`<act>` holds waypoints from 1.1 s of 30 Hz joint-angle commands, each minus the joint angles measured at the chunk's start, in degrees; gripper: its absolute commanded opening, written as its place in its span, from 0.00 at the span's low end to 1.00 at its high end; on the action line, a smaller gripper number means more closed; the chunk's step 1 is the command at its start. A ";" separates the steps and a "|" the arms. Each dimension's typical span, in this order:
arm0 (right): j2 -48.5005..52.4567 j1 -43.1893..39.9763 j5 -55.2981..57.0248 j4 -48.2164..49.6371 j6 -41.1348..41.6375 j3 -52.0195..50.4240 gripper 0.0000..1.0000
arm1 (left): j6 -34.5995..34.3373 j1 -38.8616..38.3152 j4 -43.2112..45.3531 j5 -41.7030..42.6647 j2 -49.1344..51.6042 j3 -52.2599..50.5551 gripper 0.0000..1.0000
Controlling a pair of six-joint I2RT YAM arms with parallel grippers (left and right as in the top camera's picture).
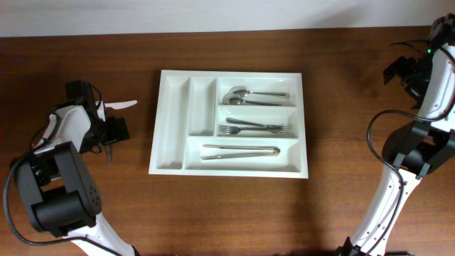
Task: Pack container
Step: 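Return the left gripper and grasp a small spoon by its handle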
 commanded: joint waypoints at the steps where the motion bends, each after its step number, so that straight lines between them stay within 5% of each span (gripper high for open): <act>1: -1.60 0.09 -0.13 -0.13 -0.13 1.01 0.99 | -0.57 -0.02 0.94 -0.96 0.94 -0.26 0.99; 15: -1.60 0.09 -0.13 -0.13 -0.13 1.01 0.99 | -0.79 -0.02 0.85 -3.76 4.63 -0.24 0.99; 31: -1.60 0.09 -0.13 -0.13 -0.13 1.01 0.99 | -0.50 4.00 1.68 3.78 4.68 -0.26 1.00; 33: -1.60 0.09 -0.13 -0.13 -0.13 1.01 0.99 | -0.55 3.98 1.64 3.80 4.68 -0.26 0.91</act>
